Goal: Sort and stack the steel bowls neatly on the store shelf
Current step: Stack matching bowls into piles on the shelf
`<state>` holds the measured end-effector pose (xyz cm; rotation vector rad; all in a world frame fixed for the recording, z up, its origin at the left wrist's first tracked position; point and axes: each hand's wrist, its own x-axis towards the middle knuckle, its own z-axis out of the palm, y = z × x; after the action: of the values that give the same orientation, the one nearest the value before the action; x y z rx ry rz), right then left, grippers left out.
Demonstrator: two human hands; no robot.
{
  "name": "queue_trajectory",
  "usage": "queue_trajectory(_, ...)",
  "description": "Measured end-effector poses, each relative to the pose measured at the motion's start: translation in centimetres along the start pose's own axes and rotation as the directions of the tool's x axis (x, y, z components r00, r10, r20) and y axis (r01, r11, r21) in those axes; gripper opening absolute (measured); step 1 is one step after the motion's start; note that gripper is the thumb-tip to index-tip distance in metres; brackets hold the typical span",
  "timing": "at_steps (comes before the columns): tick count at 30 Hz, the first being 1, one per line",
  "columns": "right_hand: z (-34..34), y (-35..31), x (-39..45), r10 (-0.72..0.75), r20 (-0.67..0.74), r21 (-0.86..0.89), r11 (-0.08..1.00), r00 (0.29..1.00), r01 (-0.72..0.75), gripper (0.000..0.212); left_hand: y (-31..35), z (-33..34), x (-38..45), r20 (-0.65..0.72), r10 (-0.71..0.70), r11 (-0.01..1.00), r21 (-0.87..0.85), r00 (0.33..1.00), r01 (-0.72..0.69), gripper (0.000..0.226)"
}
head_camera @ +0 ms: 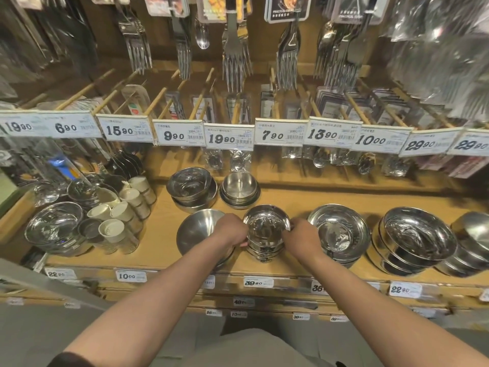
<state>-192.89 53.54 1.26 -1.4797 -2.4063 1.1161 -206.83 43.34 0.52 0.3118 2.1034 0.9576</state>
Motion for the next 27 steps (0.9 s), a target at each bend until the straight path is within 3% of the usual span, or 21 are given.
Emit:
queue_trajectory(8,-0.4,-0.3,-0.2,0.012,0.034,-0.055,0.998,0.999,-0.01,0.025,0.1,-0.7,-0.9,-0.009,0.038,0.998,0.042,0.999,-0.038,0.019)
queue_trajectory(14,-3.4,-2.7,0.9,-0.058,-0.05,-0.064,0.996,0.997,0.055,0.045,-0.2,-5.3,-1.0,-0.115,0.053,0.997,-0.054,0.992,-0.06,0.009)
queue_trajectory(19,-4.1,-5.1,3.7,-0.13,0.012,-0.017,0.991,0.991,0.131,0.041,-1.1,-9.5,-0.6,-0.242,0.069,0.975,-0.189,0.968,-0.117,0.024)
queue_trajectory(23,-2.9,-6.8,7.1,-0.148,0.134,0.029,0.989,0.98,0.145,0.041,-2.4,-11.2,-0.5,-0.321,0.016,0.954,-0.28,0.947,-0.111,0.014)
queue_trajectory(27,-0.8,-8.5,11.2,-0.137,0.251,0.083,0.989,0.958,0.12,0.01,-3.4,-11.9,-1.5,-0.337,-0.025,0.935,-0.341,0.941,-0.097,0.012)
